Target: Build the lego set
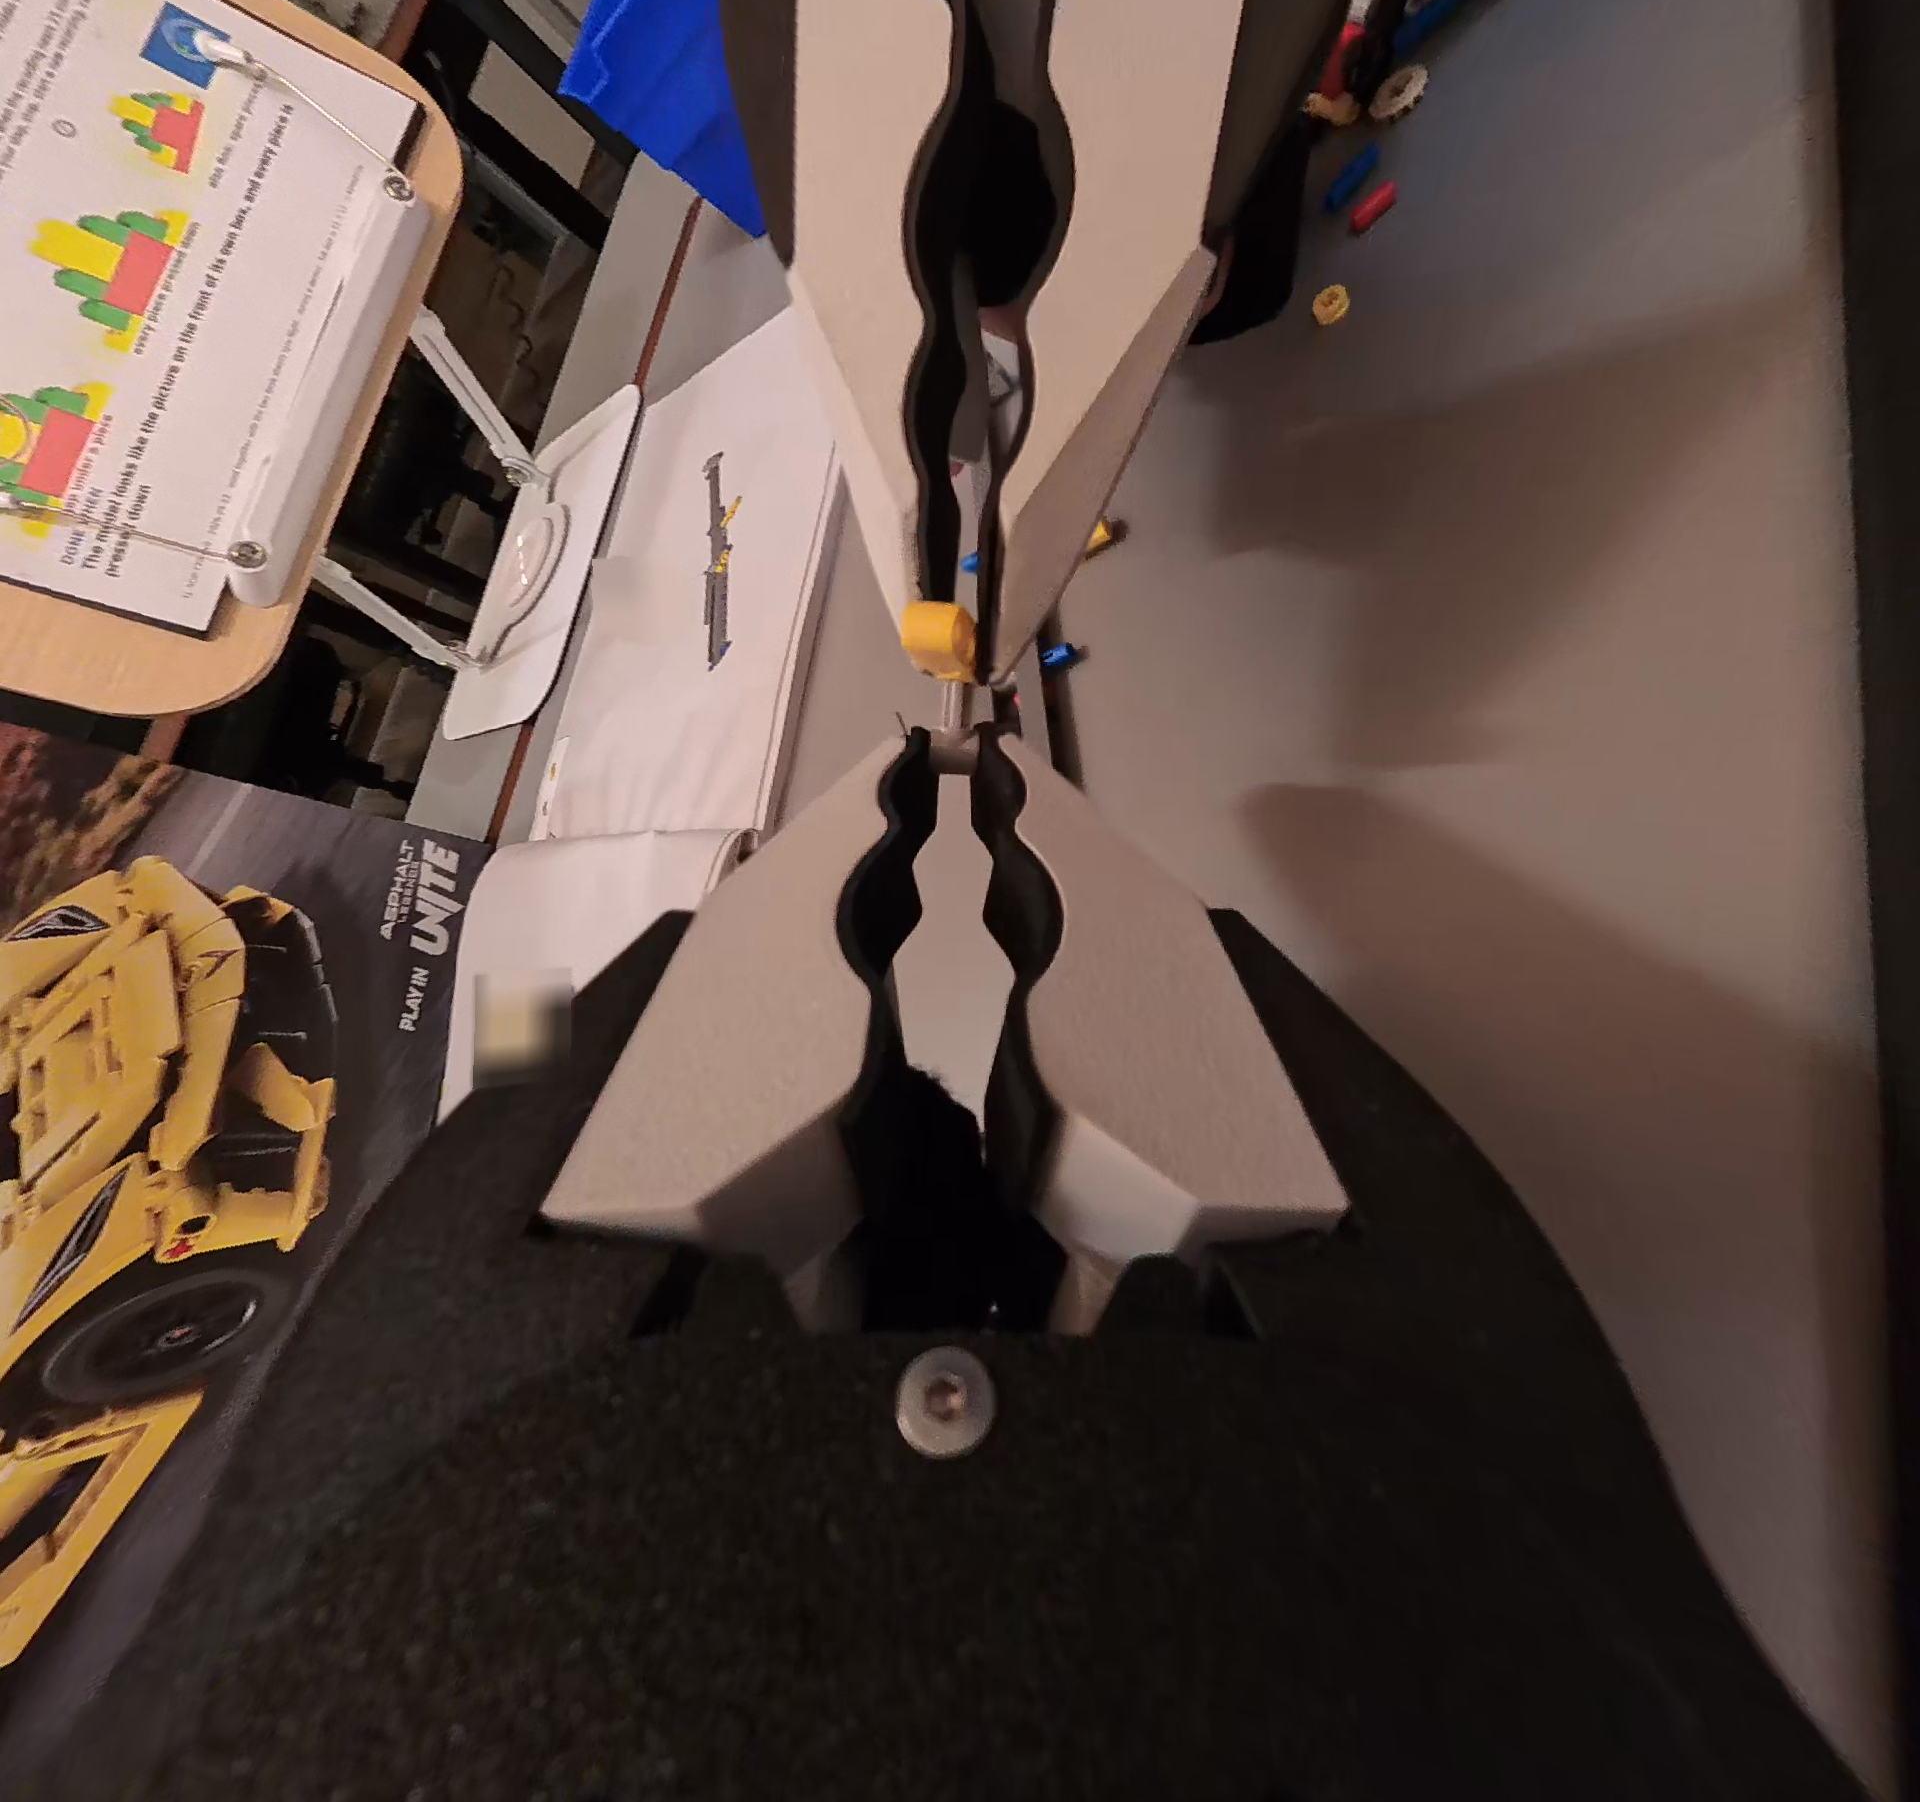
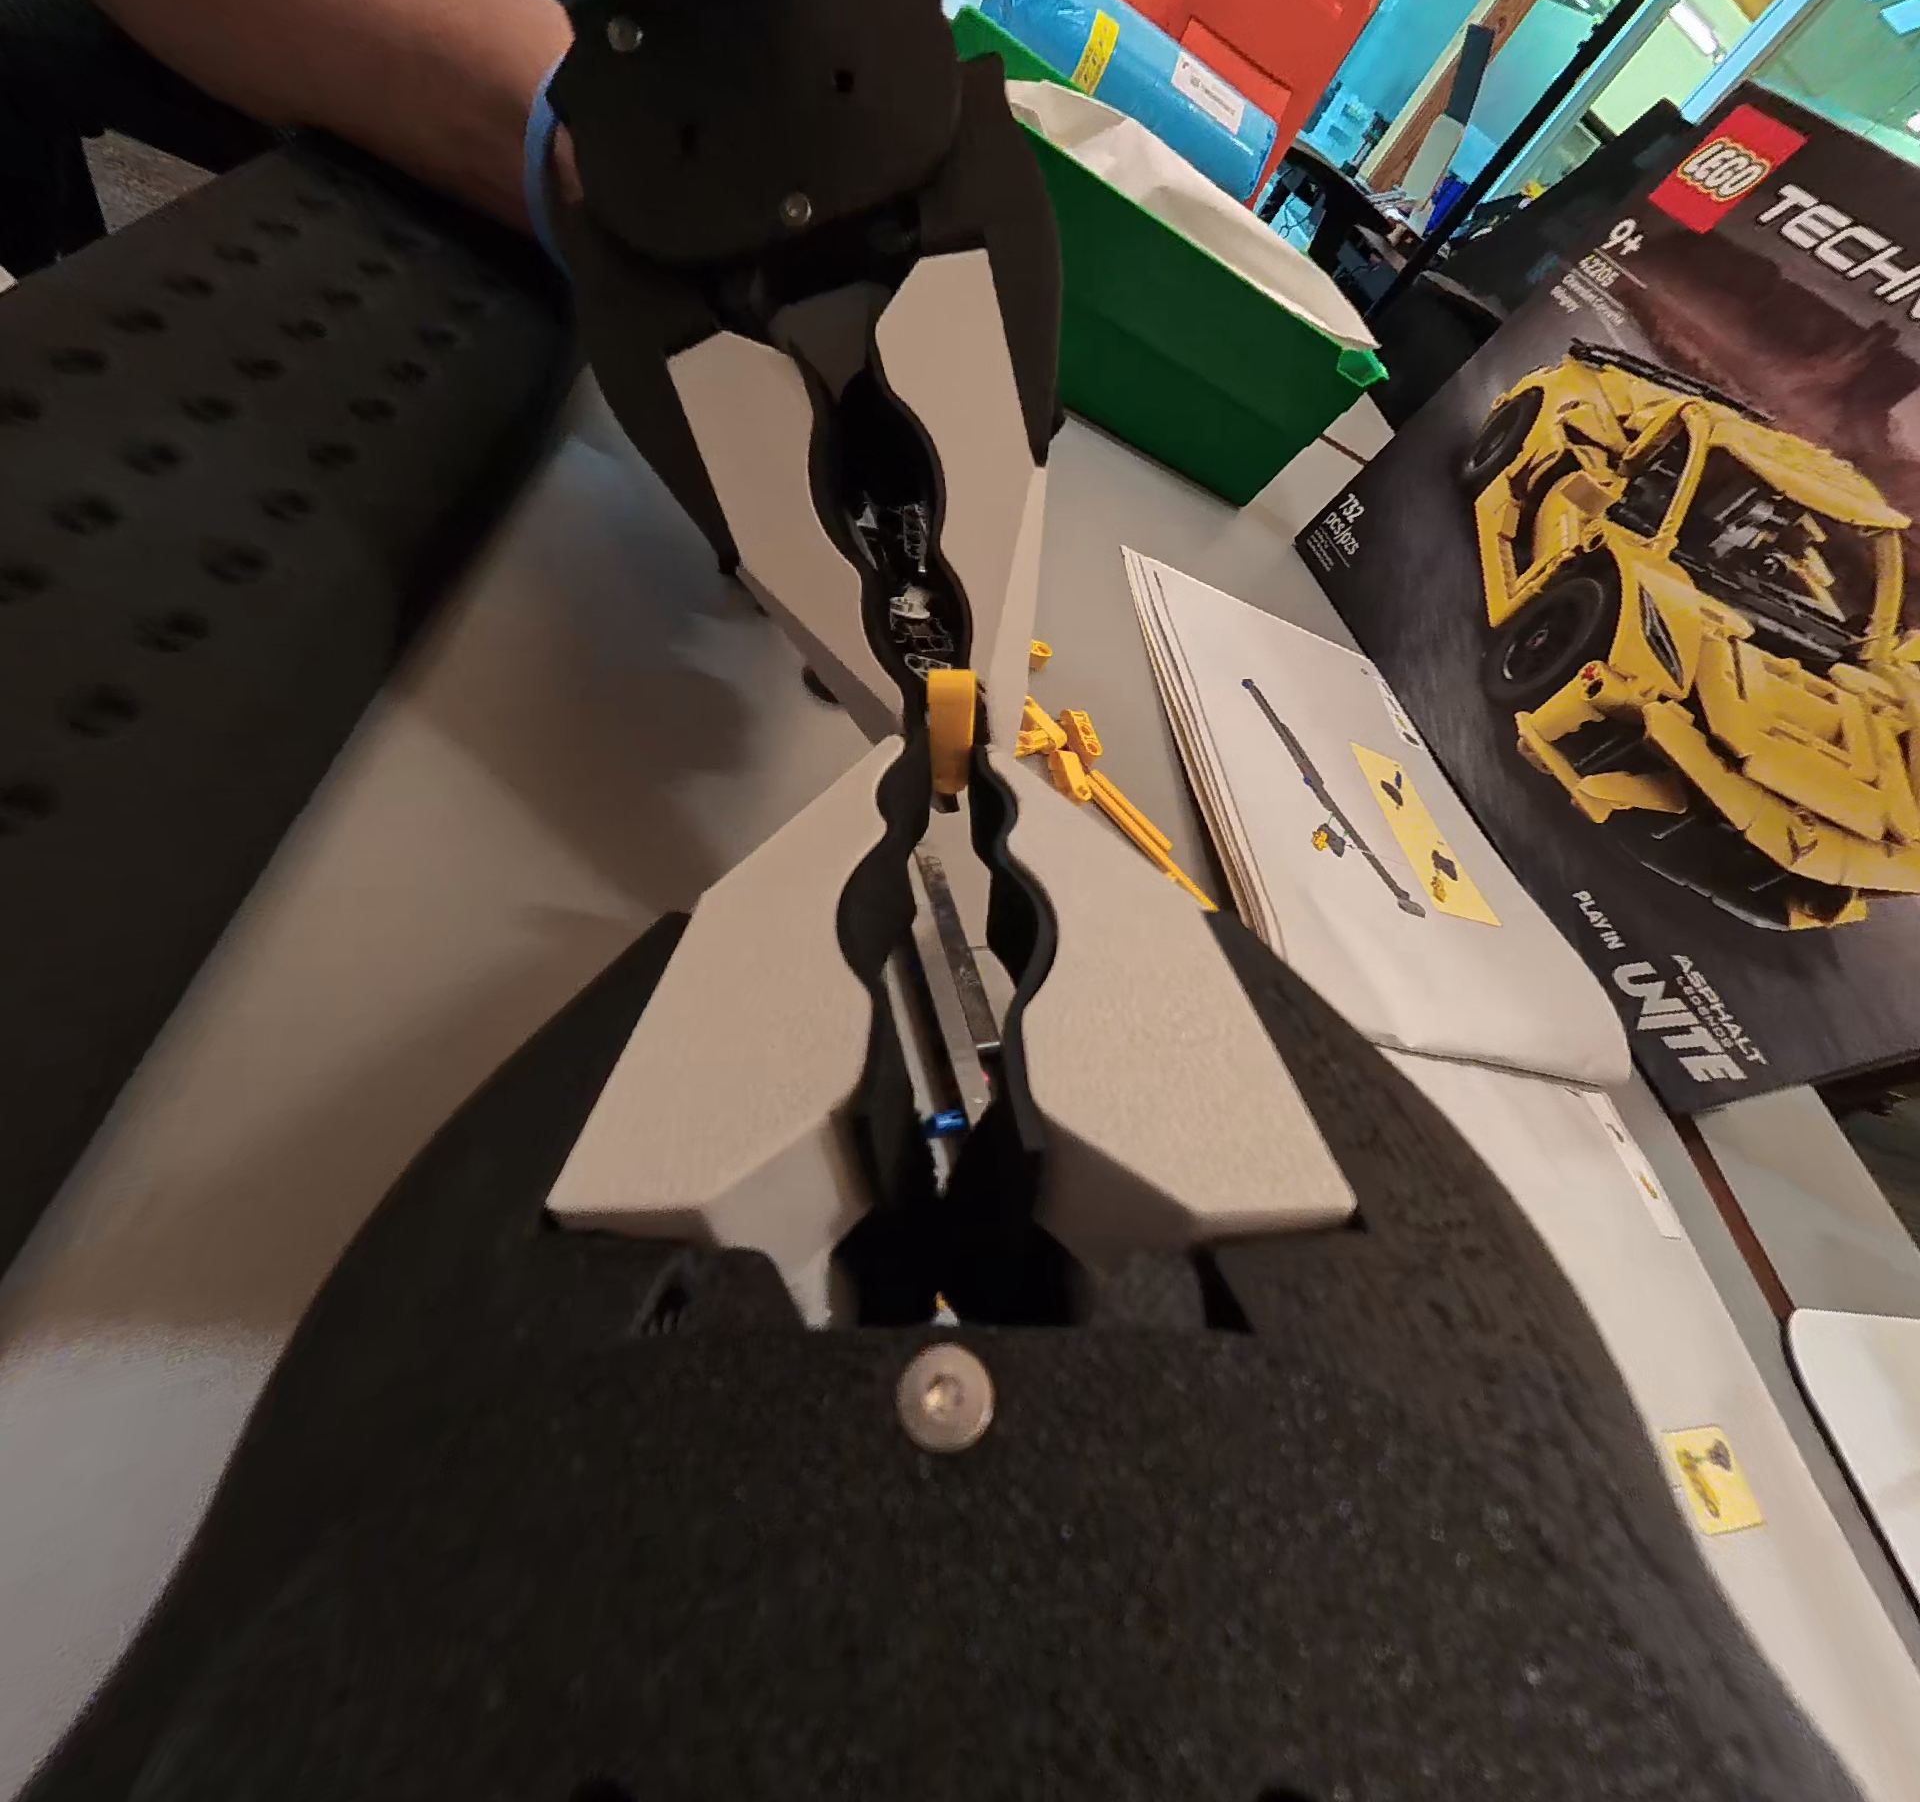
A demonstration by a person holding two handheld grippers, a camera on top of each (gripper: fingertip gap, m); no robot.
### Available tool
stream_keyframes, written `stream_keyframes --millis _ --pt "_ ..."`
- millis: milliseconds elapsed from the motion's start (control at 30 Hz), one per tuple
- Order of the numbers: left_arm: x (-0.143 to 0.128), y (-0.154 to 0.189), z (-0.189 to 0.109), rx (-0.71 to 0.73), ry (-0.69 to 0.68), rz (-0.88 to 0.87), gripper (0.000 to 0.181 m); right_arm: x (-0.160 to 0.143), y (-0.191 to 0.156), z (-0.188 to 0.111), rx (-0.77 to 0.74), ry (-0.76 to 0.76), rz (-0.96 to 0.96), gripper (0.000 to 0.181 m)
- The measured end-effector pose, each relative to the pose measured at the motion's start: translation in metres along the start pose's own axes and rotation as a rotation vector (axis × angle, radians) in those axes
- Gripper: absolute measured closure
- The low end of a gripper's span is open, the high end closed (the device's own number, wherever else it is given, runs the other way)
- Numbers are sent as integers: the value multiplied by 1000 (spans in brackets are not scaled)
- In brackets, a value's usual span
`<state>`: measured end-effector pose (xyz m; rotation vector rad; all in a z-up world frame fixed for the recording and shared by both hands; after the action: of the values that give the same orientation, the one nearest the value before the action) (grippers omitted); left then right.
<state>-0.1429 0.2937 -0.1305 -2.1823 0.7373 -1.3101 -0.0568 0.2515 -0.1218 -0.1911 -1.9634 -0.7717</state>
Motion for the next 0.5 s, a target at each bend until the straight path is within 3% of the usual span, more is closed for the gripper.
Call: stream_keyframes --millis 300,500 --pt "-5 8 3 -43 -58 48 176 -4 -9 6 -11 -103 -147 175" --pt "0 5 -1 -55 3 7 177 0 -6 2 8 -10 -51 175"
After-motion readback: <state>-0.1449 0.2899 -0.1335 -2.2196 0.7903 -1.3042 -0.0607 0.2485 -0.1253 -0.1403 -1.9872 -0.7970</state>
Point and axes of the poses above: each gripper's, where its closed fingertips meet, z out along the fingers, x out of its top, y = z × x across the jaws, the point moved 6 cm from there along -z, back along the fingers, and after that the axes turned 3 degrees about x, right-handed, at the moved point
